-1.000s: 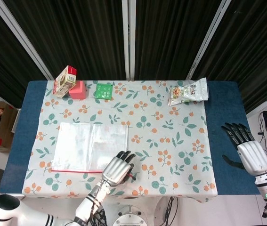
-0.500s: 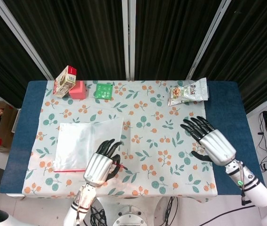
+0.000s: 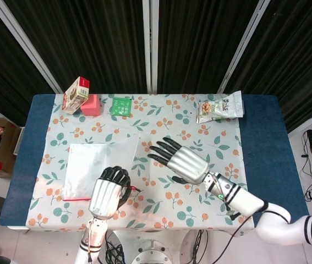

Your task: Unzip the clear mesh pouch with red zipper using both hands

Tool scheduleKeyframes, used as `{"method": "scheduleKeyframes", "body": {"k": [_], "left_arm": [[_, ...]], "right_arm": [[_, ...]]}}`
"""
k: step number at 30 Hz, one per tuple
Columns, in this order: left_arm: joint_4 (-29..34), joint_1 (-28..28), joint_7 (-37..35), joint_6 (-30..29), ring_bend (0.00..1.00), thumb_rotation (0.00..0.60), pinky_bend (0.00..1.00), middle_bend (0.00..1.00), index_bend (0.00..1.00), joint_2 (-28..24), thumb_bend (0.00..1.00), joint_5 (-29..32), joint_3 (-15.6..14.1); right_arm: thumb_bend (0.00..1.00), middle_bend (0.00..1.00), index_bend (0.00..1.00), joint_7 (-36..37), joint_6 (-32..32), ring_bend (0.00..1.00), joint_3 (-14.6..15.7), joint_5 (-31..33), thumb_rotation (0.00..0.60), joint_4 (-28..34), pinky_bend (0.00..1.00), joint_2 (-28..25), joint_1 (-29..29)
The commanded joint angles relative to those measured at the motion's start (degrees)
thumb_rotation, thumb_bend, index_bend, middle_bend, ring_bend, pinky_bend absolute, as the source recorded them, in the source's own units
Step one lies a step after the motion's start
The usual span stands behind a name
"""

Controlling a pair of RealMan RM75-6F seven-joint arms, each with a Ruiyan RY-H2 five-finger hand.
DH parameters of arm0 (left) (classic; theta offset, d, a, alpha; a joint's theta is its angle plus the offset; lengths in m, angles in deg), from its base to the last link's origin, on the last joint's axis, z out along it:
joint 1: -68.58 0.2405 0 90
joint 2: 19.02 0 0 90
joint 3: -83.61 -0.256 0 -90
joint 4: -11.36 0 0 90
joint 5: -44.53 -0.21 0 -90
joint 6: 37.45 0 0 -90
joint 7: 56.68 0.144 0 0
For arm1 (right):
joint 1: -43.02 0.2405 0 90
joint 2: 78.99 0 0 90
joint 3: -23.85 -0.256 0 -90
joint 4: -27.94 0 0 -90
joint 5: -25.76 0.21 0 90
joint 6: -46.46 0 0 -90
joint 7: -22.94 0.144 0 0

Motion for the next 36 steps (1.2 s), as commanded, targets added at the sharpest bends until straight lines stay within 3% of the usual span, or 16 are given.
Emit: {"method": "scheduleKeyframes", "body": {"k": [1,8,13,36], "left_arm": [[0.0,1.0,1.3,-0.3,0.45,0.600,0.47,0.53,0.75,0.2,0.41,-0.7,0.4],[-0.1,2.9,2.9,-0.9,0.55,0.600,0.57,0.62,0.76,0.5,0.41,-2.7,1.0],[0.2,3.9,2.9,-0.4,0.60,0.600,0.58,0.66,0.78,0.3,0.41,-3.5,1.4],[1.1,6.8,0.9,2.8,0.60,0.600,0.58,0.66,0.78,-0.8,0.41,-4.1,3.5]], "right_arm": [[0.15,0.07,0.13,-5.4,3.5,0.00,-1.8,5.5,0.600,-1.2,0.00,5.2,4.3],[0.15,0.10,0.20,-8.5,4.1,0.00,-2.2,11.3,0.600,-5.5,0.00,12.6,9.0],[0.18,0.14,0.28,-7.3,3.5,0.00,-2.3,12.8,0.600,-8.6,0.02,16.5,11.0],[0.29,0.24,0.47,5.9,0.1,0.07,-1.4,7.9,0.600,-17.5,0.09,25.3,14.0]]}}
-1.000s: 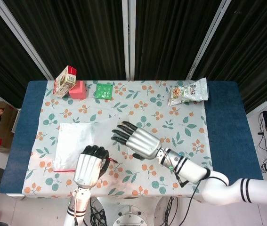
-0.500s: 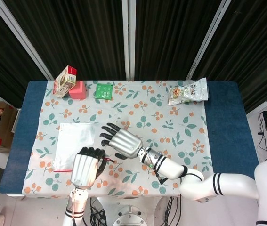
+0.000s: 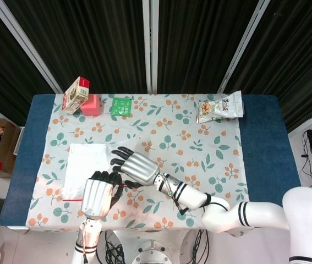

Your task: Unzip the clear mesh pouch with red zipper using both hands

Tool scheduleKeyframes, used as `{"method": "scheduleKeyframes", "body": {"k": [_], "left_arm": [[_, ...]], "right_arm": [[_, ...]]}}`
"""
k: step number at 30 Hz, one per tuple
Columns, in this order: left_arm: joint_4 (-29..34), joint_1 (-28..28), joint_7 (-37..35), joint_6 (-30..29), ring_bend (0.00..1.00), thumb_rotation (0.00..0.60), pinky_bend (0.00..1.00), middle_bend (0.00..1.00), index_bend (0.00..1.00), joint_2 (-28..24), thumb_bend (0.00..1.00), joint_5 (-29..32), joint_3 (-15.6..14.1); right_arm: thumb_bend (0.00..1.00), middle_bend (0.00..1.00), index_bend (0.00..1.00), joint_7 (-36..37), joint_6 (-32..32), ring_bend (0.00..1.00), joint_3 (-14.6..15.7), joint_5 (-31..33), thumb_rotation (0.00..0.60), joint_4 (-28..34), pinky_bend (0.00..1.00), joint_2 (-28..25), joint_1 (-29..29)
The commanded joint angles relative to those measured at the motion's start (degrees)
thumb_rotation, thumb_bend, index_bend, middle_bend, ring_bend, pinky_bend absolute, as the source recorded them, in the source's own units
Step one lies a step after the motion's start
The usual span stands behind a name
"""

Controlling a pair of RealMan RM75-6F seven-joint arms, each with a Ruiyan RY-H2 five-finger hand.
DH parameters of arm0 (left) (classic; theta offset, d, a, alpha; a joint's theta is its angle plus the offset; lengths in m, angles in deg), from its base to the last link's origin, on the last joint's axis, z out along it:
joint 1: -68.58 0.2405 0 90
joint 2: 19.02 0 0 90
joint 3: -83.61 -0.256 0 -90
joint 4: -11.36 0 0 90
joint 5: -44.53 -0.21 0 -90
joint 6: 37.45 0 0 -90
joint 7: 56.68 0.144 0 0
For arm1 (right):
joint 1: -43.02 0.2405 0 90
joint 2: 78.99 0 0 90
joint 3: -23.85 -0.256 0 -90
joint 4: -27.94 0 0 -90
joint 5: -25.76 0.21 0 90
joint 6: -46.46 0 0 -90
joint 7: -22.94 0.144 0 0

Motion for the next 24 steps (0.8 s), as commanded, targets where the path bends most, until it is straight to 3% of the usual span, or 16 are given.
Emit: {"method": "scheduleKeyframes", "body": {"k": [1,12,19,24], "left_arm": [[0.0,0.2,-0.1,0.2,0.60,0.600,0.58,0.66,0.78,-0.1,0.41,-0.2,0.1],[0.4,1.1,-0.2,1.0,0.60,0.600,0.58,0.66,0.78,-0.3,0.41,-0.8,0.6],[0.2,1.6,-1.2,1.3,0.60,0.600,0.58,0.66,0.78,-0.3,0.41,-0.7,1.2],[0.0,2.1,-2.3,0.9,0.60,0.600,0.58,0.66,0.78,-0.5,0.41,-1.2,1.3]], "right_arm": [[0.29,0.24,0.48,1.6,-0.6,0.07,0.0,-0.6,0.600,-0.8,0.09,0.8,0.4],[0.33,0.27,0.57,2.9,-1.6,0.09,0.1,-0.3,0.600,-2.9,0.11,2.6,1.0],[0.37,0.36,0.77,4.5,-3.2,0.15,-0.6,0.1,0.600,-3.9,0.12,3.9,0.9],[0.39,0.40,0.85,4.2,-4.2,0.16,-1.5,1.4,0.600,-2.7,0.13,3.1,0.5]]}}
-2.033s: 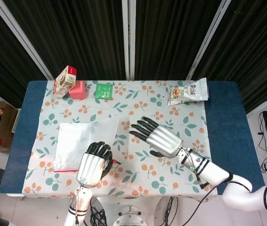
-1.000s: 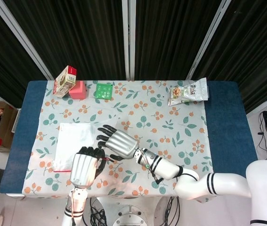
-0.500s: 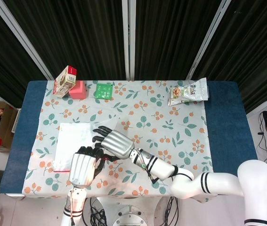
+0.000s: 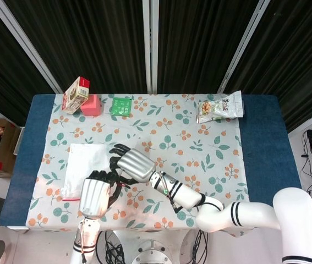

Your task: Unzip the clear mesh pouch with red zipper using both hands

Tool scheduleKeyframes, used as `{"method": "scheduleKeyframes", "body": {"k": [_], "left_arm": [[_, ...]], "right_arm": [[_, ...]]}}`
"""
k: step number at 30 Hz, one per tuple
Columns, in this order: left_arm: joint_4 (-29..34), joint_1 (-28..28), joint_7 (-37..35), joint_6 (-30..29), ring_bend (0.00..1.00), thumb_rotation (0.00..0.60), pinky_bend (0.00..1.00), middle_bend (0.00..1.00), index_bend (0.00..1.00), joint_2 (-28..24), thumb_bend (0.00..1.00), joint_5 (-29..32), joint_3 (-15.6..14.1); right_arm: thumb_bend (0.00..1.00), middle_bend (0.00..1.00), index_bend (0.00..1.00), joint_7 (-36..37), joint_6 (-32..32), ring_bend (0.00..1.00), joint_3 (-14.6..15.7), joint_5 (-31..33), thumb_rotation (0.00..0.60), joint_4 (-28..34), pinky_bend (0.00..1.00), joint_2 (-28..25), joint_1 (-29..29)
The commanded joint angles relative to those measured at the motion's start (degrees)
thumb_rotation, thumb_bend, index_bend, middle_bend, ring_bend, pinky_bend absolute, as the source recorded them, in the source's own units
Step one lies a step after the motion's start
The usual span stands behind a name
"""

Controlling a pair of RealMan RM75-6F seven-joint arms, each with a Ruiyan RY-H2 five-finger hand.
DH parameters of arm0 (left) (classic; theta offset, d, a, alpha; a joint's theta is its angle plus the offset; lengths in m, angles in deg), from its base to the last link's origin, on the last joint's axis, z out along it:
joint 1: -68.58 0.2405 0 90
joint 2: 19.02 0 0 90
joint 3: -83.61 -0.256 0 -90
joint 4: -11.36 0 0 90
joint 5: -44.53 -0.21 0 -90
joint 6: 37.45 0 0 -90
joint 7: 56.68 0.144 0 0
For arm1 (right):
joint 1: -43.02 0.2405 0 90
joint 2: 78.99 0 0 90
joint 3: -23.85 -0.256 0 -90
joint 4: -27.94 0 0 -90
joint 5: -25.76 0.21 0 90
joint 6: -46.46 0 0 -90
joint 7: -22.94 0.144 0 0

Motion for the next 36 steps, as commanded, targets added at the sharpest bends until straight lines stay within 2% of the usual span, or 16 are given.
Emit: {"method": "scheduleKeyframes", "body": {"k": [1,23,36], "left_arm": [[-0.2,0.3,-0.6,-0.3,0.60,0.600,0.58,0.66,0.78,-0.1,0.41,-0.4,0.1],[-2.0,2.9,-5.2,-1.8,0.60,0.600,0.58,0.66,0.79,-0.6,0.41,0.7,0.5],[-6.7,4.1,-7.2,0.0,0.60,0.600,0.58,0.66,0.79,-0.4,0.41,4.5,0.1]], "right_arm": [[0.39,0.40,0.86,-0.3,-0.5,0.16,-0.6,0.8,0.600,0.8,0.13,-0.7,-0.2],[0.43,0.40,0.91,-1.2,-4.5,0.17,-2.4,1.8,0.600,10.7,0.13,-9.0,-2.8],[0.43,0.41,0.92,0.3,-8.4,0.18,-3.0,-0.1,0.600,16.0,0.14,-14.8,-5.8]]}}
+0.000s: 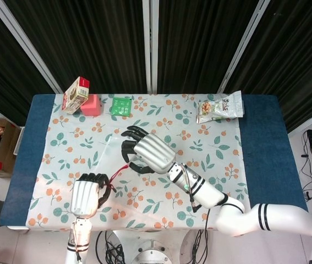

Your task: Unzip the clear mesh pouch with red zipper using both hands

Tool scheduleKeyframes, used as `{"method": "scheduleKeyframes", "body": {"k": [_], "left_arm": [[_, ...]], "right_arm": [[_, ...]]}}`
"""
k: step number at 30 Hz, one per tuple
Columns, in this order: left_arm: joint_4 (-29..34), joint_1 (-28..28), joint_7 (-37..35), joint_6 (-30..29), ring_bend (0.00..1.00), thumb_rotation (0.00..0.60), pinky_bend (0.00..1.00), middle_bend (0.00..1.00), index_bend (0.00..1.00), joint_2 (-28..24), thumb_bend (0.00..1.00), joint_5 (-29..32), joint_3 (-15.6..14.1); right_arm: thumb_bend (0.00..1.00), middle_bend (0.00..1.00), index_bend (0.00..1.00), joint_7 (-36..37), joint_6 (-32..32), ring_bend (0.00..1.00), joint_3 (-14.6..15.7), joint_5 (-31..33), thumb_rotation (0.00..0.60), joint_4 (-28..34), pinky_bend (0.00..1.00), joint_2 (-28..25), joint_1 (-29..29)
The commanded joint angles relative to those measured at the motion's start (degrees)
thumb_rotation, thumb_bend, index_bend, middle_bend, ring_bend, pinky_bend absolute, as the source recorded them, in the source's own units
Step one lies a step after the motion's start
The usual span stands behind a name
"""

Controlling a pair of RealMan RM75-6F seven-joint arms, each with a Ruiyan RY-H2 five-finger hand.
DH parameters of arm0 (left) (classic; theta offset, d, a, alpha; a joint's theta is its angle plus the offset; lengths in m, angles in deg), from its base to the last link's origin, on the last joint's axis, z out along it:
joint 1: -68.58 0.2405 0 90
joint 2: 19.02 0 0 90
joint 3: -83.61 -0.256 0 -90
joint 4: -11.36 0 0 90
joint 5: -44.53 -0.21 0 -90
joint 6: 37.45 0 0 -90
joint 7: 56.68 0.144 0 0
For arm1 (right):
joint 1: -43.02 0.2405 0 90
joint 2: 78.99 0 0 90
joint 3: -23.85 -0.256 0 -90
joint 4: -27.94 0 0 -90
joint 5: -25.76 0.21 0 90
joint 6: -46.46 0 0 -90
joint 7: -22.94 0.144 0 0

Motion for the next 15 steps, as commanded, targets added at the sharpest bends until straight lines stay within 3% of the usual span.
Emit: {"method": "scheduleKeyframes", "body": {"k": [1,15], "left_arm": [[-1.8,0.3,-0.6,0.9,0.60,0.600,0.58,0.66,0.79,0.1,0.41,1.7,0.2],[-11.2,-0.4,-2.1,7.7,0.60,0.600,0.58,0.66,0.79,1.8,0.42,12.9,3.0]], "right_arm": [[0.43,0.41,0.92,0.9,-0.9,0.18,0.0,-0.8,0.600,1.1,0.14,-1.5,-0.9],[0.43,0.42,0.92,5.8,-3.4,0.19,2.0,-5.1,0.600,2.3,0.14,-5.9,-4.3]]}}
